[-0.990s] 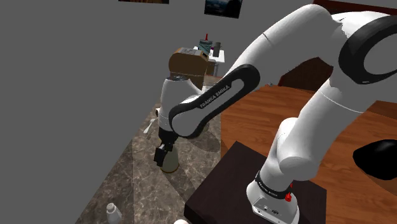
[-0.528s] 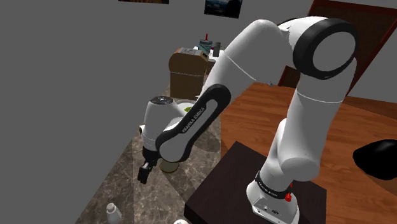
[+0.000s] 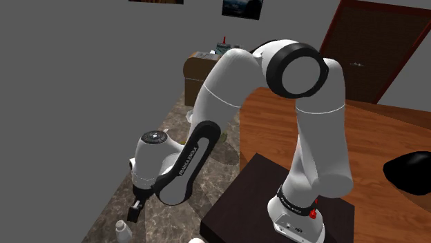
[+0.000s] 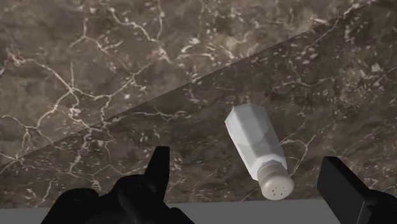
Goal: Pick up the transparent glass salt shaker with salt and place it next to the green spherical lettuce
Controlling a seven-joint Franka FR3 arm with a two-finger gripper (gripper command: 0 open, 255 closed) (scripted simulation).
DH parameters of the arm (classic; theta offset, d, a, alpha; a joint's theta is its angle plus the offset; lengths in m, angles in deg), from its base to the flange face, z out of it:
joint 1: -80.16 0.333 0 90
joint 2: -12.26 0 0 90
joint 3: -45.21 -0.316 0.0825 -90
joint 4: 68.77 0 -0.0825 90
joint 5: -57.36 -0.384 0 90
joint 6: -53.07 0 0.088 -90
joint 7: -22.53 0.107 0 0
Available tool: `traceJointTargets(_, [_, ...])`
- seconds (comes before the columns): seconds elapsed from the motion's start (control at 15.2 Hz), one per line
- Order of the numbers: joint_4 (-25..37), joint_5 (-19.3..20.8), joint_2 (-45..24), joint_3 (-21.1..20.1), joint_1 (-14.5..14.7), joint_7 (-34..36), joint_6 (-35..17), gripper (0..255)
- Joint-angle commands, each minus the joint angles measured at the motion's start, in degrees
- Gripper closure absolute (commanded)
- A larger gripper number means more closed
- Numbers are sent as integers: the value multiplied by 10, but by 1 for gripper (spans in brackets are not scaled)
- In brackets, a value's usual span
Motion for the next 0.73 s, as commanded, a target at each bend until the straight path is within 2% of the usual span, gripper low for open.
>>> traceJointTargets(0.0, [33, 17, -37, 16, 29, 14, -15, 0])
traceJointTargets(0.2, [90, 34, -97, 38, 68, 26, -32, 0])
traceJointTargets(0.66, [126, 38, -151, 52, 84, 30, -51, 0])
